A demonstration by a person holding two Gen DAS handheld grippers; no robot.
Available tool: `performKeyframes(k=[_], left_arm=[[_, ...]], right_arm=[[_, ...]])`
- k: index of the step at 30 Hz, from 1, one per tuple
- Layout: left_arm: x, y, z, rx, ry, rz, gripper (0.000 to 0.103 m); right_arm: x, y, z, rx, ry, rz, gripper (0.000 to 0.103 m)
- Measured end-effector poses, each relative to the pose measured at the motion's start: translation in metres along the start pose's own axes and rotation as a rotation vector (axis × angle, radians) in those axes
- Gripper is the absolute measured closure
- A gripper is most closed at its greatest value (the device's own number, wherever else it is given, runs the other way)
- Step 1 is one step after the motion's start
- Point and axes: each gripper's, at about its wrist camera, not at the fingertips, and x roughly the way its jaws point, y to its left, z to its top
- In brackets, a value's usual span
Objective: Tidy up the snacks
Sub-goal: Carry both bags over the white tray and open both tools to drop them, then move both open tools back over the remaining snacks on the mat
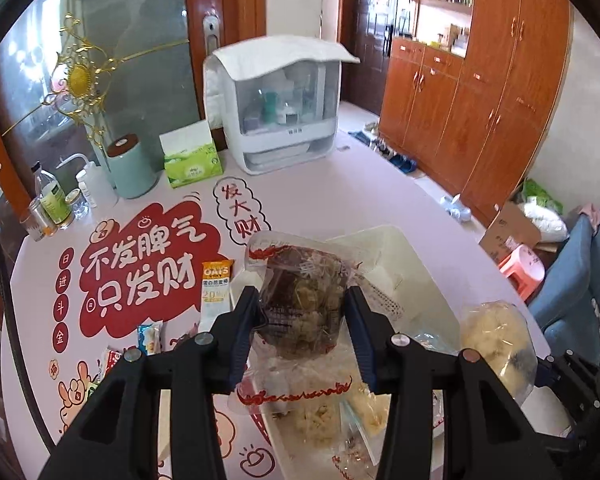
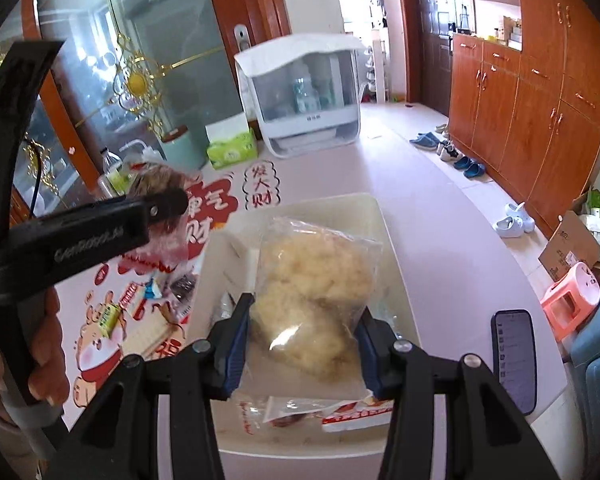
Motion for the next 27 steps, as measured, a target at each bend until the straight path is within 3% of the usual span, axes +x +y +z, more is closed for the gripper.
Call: performKeyframes(k=[2,3,4,6,18,27], left_arm=[[0.013,-0.004,0.001,0.013,0.028,0.025,0.059],[0.017,-0.005,0.0,0.017,0.037,0.034,0.051],[0.022,-0.005,-0.001,0.016,0.047,0.046,0.034],[0.024,-0.003,-0.005,-0.001,0.045,0.06,0.018],[0.026,0.022,-0.043,-0.1,0.082,0.099,0.017],[0.009,0.054,-0.085,-0.221,0.075,0.109,0.017]], right_arm=[[0.009,-0.004,0.002,-0.006,0.026,0.006,0.054],[0.013,-0.006,0.002,-0.011,0.038,0.012,0.053],[0.018,-0.007,0.003,-0.018,0.052,0.018,0.053],[0.024,-0.01,0.001,-0.03,0.065,0.02,0.05],[0.04,-0.013,-0.003,-0.04,0.095,0.061,0.047],[0.045,0.008,-0.016,-0.089,0.103,0.089,0.047]])
